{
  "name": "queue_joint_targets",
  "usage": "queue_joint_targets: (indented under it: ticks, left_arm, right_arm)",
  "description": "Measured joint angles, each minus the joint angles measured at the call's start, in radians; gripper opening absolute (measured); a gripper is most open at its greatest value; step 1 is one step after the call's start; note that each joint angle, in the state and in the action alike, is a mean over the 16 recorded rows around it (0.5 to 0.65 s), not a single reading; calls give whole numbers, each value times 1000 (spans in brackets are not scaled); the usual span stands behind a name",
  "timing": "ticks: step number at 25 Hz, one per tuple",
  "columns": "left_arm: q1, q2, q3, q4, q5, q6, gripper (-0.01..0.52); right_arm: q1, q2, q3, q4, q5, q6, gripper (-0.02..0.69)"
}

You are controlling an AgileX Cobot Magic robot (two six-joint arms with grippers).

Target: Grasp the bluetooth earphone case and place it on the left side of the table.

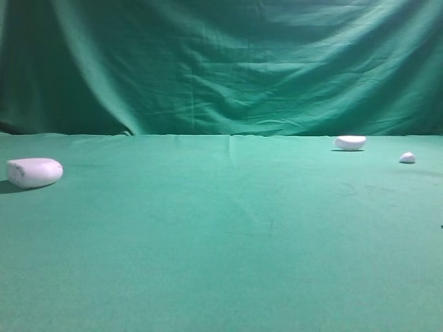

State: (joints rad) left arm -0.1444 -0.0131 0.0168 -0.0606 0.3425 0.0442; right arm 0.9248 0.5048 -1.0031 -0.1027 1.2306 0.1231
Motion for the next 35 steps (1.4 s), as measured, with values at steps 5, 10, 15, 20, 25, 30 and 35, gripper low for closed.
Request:
queue_joint_targets:
  ticks: [5, 10, 15, 20, 25, 30, 35]
  left_arm:
    - [0, 0, 0, 0, 0, 0, 0]
    - [0, 0, 0, 0, 0, 0, 0]
    - [0, 0, 0, 0, 0, 0, 0]
    - [0, 0, 0, 0, 0, 0, 0]
    - [0, 0, 0, 0, 0, 0, 0]
    - [0, 0, 0, 0, 0, 0, 0]
    - [0, 0, 0, 0, 0, 0, 0]
  right_arm:
    - [-100, -157, 163, -5, -127, -73, 0]
    - [-280, -310, 389, -12, -342, -94, 0]
    - [-497, -431, 616, -11, -572, -85, 0]
    - [-666, -496, 799, -3, -730, -68, 0]
    - [-766, -516, 924, 7, -804, -48, 0]
    - [-809, -517, 993, 16, -828, -38, 0]
    - [-828, -517, 1023, 22, -839, -33, 0]
